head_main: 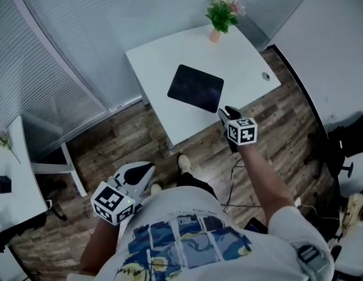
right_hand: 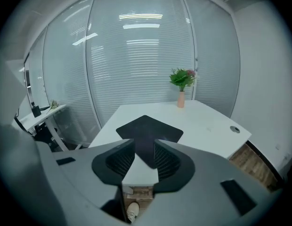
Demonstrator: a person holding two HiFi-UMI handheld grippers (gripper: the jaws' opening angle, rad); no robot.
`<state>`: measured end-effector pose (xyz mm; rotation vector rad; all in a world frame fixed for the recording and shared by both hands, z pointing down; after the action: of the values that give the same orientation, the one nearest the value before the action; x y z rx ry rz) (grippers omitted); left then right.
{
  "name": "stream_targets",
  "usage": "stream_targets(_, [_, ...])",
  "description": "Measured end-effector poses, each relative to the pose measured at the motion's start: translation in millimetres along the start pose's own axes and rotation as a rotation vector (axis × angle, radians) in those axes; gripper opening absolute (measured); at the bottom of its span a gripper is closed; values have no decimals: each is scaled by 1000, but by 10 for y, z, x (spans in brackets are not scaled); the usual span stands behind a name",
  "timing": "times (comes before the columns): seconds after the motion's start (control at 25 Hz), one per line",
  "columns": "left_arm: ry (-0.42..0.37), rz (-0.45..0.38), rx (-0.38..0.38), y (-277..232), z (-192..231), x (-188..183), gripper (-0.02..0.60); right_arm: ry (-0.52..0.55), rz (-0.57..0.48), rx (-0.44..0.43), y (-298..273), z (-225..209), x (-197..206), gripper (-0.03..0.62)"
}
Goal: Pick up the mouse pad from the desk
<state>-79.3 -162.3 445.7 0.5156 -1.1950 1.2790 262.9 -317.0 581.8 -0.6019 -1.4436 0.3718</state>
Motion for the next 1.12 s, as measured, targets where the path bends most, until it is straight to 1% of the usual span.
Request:
stream_targets(0.2, [28, -9, -63, -407, 262, -286, 3, 21, 27, -2, -643, -508, -228, 146])
stream_targets(0.28, [47, 3, -86, -539, 340, -347, 3, 20, 42, 1, -896, -684, -259, 147])
stream_targets(0.52, [56, 4, -152, -884, 574, -547, 3, 30, 88, 2, -1569, -1057, -271, 161])
stream_targets(0.8, [92, 7, -218, -1104, 754, -668, 3, 38, 158, -3, -2084, -1266, -199, 196])
stream_targets(0.96, [100, 25, -222, -1226, 811, -701, 3, 38, 197, -3, -2254, -1356, -170, 198])
stream_targets(1.12, [92, 38, -214, -1325, 849, -730, 3, 2, 224, -26, -2334, -1402, -158, 202])
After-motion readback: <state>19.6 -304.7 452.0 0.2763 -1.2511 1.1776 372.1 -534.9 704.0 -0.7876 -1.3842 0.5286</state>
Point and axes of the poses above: the fingertips, and each gripper's own axes: y backward along the fingers, z to its left, x out of its underside, the point moved 3 cm from there along y, backward along the fingers, and after that the axes turned 7 degrees about x, right-handed, at the moved point
